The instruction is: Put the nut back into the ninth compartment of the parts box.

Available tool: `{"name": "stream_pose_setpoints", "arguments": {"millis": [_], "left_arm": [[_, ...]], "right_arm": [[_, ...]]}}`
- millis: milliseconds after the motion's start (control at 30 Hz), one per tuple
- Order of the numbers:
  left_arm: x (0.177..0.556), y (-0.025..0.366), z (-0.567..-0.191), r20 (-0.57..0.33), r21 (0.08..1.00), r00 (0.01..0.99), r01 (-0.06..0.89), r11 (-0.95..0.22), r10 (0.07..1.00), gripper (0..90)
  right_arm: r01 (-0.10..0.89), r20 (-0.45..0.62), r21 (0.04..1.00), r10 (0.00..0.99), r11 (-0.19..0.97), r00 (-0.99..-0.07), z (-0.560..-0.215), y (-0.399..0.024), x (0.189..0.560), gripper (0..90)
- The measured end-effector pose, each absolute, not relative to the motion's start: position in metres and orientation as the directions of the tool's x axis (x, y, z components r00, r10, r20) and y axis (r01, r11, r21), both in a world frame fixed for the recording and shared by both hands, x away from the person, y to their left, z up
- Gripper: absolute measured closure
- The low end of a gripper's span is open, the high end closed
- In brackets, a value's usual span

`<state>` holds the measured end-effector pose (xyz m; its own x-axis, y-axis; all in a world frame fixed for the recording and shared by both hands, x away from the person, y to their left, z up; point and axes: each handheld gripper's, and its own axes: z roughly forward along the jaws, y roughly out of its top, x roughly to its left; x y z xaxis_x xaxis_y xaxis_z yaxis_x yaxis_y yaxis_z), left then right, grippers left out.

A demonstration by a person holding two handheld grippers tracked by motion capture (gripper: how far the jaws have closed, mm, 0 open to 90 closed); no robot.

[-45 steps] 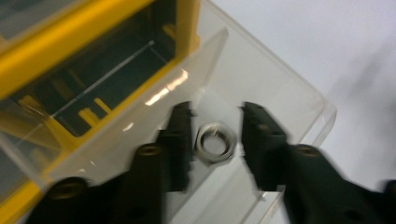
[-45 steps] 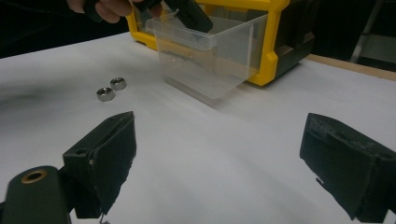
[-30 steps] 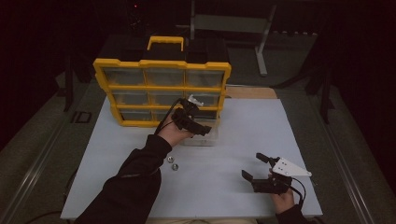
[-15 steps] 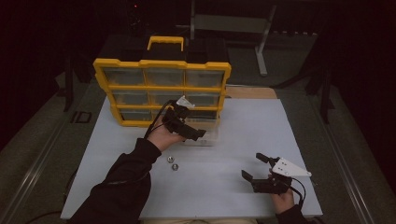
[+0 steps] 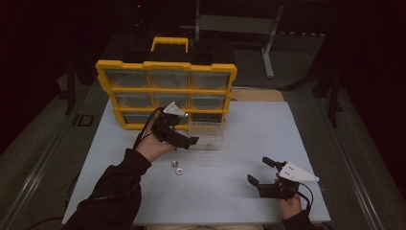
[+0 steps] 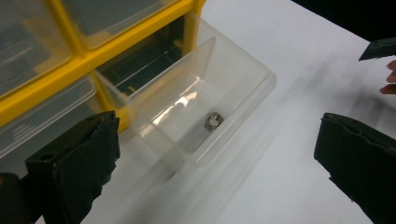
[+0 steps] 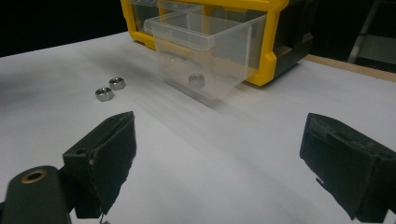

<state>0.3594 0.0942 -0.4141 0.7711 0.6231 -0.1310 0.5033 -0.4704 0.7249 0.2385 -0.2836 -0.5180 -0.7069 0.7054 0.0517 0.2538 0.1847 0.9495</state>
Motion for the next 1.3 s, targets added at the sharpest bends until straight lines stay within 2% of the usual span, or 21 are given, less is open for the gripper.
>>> {"name": "stream_pose_setpoints", "arguments": {"millis": [1000,1167,1300], "left_arm": [[0.326,0.138,-0.456,-0.162,0.762,0.758,0.503,-0.407,0.632,0.8],[0.325,0.14,-0.471,-0.174,0.754,0.765,0.509,-0.416,0.62,4.0],[0.324,0.142,-0.485,-0.183,0.745,0.776,0.51,-0.43,0.604,13.3]], "right_arm": [[0.251,0.047,0.949,0.703,0.19,-0.71,-0.517,-0.282,0.238,10.7],[0.252,0.046,0.948,0.703,0.193,-0.71,-0.518,-0.282,0.238,10.8],[0.252,0.047,0.949,0.702,0.191,-0.711,-0.517,-0.282,0.238,10.8]]}}
